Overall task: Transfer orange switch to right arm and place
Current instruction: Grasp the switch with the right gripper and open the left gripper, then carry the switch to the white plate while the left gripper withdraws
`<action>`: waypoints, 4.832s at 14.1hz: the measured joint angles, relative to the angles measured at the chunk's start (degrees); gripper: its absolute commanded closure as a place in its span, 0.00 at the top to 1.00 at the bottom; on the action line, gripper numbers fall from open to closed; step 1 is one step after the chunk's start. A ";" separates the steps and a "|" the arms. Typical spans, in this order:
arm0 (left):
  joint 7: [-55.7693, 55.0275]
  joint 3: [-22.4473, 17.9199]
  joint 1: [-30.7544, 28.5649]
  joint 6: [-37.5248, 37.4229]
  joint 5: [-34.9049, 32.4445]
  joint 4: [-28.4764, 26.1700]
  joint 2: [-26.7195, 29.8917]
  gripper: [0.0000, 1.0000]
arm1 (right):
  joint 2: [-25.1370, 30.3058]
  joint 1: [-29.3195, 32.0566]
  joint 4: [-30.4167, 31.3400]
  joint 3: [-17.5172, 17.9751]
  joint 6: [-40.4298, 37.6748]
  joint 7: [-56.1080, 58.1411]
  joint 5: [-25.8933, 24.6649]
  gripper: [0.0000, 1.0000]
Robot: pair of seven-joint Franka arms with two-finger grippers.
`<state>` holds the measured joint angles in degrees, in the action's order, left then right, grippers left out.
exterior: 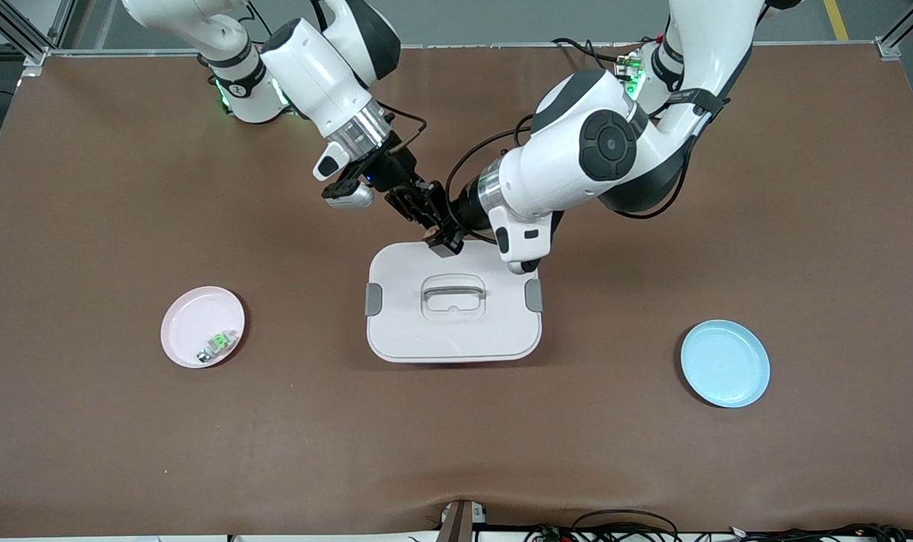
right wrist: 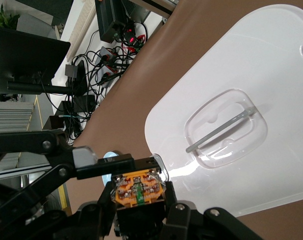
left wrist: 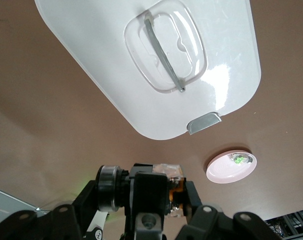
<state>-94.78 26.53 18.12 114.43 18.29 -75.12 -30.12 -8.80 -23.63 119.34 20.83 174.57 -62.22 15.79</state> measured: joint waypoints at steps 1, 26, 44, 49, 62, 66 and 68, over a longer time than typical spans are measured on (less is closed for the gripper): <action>0.00 -0.03 0.00 0.00 0.00 -0.01 -0.02 0.11 | -0.09 0.00 -0.06 0.00 0.02 0.00 -0.05 0.00; 0.12 -0.45 -4.20 -4.77 -10.41 1.42 2.01 1.00 | -4.85 2.01 -4.35 -0.40 -13.50 12.22 -18.89 0.00; 39.52 -0.64 -22.63 -20.48 -26.09 1.46 7.36 1.00 | -1.58 21.85 -3.34 -0.83 -42.35 86.80 -19.79 0.00; 55.69 -0.64 -30.92 -23.20 -26.10 1.41 9.97 1.00 | 1.13 31.54 -1.87 -0.96 -44.58 106.82 -19.81 0.00; 80.62 -0.68 -39.70 -28.56 -26.14 1.39 14.57 1.00 | -1.88 49.59 8.49 -1.01 -28.26 139.69 -19.83 0.00; 81.44 -0.33 -39.68 -30.20 -26.14 1.39 16.23 1.00 | -4.95 49.68 8.76 -0.71 -24.76 143.13 -19.83 0.00; 82.87 -0.10 -39.49 -31.29 -26.14 1.34 17.57 1.00 | -7.23 50.01 8.86 -0.75 -22.23 144.55 -19.83 0.00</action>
<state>-11.91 26.43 -21.37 83.15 -7.86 -73.78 -12.55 -16.04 26.38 128.20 20.08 152.35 82.33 -4.04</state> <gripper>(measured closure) 0.000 0.577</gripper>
